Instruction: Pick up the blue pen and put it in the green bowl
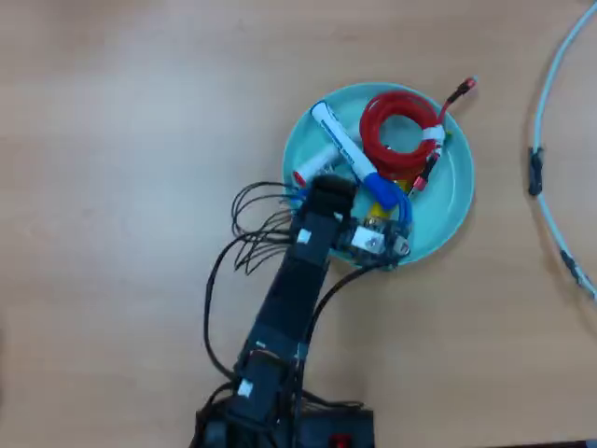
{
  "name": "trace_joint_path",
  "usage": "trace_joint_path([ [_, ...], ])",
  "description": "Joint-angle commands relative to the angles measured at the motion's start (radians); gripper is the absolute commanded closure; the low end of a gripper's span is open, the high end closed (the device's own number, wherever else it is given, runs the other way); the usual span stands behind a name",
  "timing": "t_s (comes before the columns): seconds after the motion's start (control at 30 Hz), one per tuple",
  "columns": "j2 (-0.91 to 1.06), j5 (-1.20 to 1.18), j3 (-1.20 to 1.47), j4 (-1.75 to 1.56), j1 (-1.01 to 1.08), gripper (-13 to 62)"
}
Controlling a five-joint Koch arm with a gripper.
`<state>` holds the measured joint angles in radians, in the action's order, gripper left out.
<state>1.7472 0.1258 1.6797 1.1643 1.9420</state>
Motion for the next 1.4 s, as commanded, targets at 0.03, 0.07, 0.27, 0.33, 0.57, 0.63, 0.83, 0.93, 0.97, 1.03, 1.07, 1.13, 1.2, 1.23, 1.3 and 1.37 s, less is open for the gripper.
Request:
trace_joint_path([
  [0.03,0.133,-0.015,0.025,0.107,-0.097,26.2],
  [0.07,0.161,-0.021,0.046,0.110,-0.146,26.2],
  [0.27,0.325,-0.146,0.110,0.081,-0.396,26.1],
  [0.33,0.324,-0.163,0.137,0.063,-0.502,26.1],
  [0.57,0.337,-0.229,0.423,-0.291,-0.673,26.2],
  [0.63,0.331,-0.222,0.499,-0.405,-0.684,26.2],
  [0.83,0.328,-0.218,0.726,-0.643,-0.680,26.1],
  [0.93,0.334,-0.225,0.890,-0.747,-0.666,26.2],
  [0.97,0.339,-0.227,0.950,-0.788,-0.661,26.2],
  [1.03,0.341,-0.222,1.058,-0.867,-0.647,26.2],
  [1.07,0.347,-0.225,1.108,-0.899,-0.640,26.1],
  [1.13,0.373,-0.222,1.180,-0.962,-0.626,26.2],
  [1.2,0.391,-0.218,1.223,-1.011,-0.623,26.2],
  [1.23,0.396,-0.216,1.236,-1.026,-0.623,26.2],
  [1.3,0.397,-0.216,1.261,-1.032,-0.621,26.2],
  [1.37,0.397,-0.218,1.290,-1.032,-0.620,26.2],
])
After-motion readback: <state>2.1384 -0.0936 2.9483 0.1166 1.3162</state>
